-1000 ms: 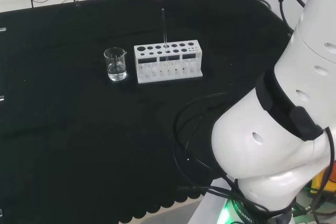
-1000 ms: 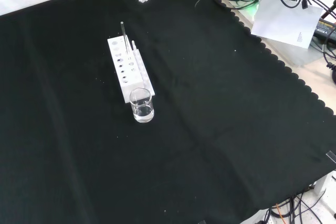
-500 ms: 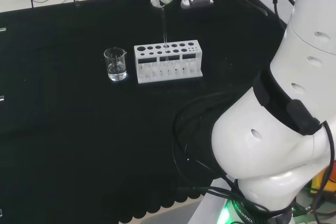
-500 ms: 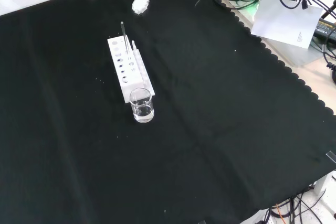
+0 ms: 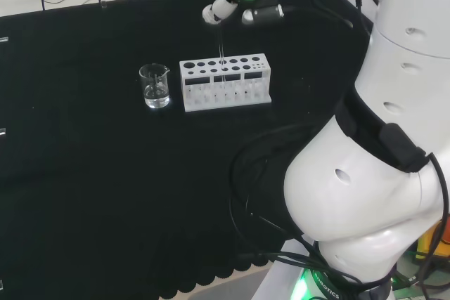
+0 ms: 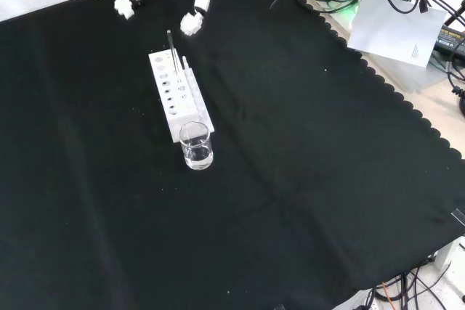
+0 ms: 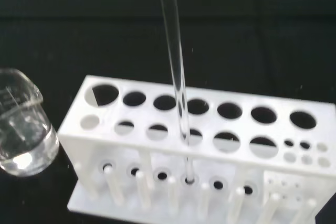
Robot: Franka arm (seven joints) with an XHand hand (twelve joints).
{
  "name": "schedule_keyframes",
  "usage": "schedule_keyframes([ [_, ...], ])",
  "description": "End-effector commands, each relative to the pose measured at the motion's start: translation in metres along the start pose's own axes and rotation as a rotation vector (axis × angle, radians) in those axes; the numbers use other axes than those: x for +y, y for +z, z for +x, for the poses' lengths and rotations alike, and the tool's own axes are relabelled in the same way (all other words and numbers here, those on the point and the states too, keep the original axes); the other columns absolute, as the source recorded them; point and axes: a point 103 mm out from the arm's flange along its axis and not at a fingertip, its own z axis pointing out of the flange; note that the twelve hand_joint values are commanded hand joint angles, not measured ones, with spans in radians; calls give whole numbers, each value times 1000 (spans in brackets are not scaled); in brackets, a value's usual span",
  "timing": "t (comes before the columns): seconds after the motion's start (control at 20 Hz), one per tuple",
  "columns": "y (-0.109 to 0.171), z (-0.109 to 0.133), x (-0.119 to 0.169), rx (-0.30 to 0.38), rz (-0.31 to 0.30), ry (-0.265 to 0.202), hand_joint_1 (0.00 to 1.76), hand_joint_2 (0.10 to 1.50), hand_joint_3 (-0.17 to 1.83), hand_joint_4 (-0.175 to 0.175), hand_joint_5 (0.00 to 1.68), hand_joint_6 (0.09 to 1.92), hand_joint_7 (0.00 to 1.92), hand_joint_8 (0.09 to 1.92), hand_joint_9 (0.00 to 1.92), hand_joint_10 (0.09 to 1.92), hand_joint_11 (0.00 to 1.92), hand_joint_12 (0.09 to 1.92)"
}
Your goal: Take the glass rod from the white test tube rack.
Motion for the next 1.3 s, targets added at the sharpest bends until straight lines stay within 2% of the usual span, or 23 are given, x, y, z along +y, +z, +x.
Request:
schedule_keyframes([
  [0.05,22,-9,7,7,2,-5,645,779,465,-34,0,87,0,87,0,710,0,1221],
  [0.15,22,-7,8,3,4,-5,648,778,479,-41,0,87,25,87,19,844,0,1321],
  [0.25,24,-8,9,8,5,-7,659,773,504,-49,0,87,48,87,86,904,19,1406],
  [0.4,28,-10,9,13,10,-12,678,770,534,-64,17,87,8,365,198,914,122,1420],
  [0.55,30,-9,9,2,3,-14,714,786,548,-98,175,87,0,509,280,901,218,1398],
  [0.7,32,-7,9,-11,-2,-24,755,807,560,-111,356,119,0,615,318,883,289,1383],
  [0.75,32,-7,9,-3,0,-28,768,811,564,-111,395,168,0,654,328,873,302,1376],
  [0.9,33,-6,8,-1,3,-39,814,826,574,-101,426,711,0,732,344,862,320,1369],
  [1.0,34,-5,8,-11,-8,-51,852,836,591,-94,439,954,0,765,345,870,326,1372],
  [1.1,35,-4,8,-14,-16,-58,915,832,623,-85,482,1090,31,856,410,866,384,1363],
  [1.3,36,-3,8,-11,-18,-67,976,808,685,-71,572,1173,168,928,597,803,526,1325],
])
